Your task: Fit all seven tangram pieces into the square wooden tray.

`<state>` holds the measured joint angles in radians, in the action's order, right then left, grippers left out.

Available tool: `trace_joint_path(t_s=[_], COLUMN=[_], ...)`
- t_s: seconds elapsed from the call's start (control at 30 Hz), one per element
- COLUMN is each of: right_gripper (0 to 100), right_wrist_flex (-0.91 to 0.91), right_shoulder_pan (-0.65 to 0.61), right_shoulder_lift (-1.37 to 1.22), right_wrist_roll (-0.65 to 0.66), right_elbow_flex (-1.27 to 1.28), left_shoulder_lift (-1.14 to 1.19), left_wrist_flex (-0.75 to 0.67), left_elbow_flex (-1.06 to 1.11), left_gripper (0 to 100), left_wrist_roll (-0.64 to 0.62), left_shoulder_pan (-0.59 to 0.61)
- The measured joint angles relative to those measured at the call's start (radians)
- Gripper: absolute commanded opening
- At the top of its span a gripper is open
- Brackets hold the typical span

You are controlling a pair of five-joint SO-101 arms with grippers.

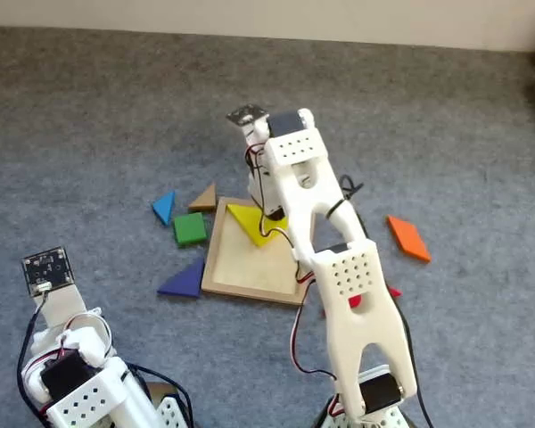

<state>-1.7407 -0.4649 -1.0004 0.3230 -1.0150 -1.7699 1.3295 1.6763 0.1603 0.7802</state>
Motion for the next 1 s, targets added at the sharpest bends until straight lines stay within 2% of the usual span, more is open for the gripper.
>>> trace_joint_path(t_s=[0.4,0.63,1.0], right_gripper=[0.4,0.4,0.4], right_wrist_flex=[-0.005,-0.005,-0.005], right_shoulder_pan=[0.072,0.078,0.109], right_shoulder_lift=[-0.020,0.003,0.336], right_wrist_roll=[0.002,-0.005,-0.057], right_elbow_flex=[-0.173,-0.176,0.163], left_shoulder_lift=[0.000,0.000,0.000], left_wrist_flex=[0.000,0.000,0.000], left_elbow_flex=[0.000,0.000,0.000], left_gripper=[1,1,1], left_wrist_roll=[0.000,0.000,0.000], left_shoulder_pan=[0.000,0.000,0.000])
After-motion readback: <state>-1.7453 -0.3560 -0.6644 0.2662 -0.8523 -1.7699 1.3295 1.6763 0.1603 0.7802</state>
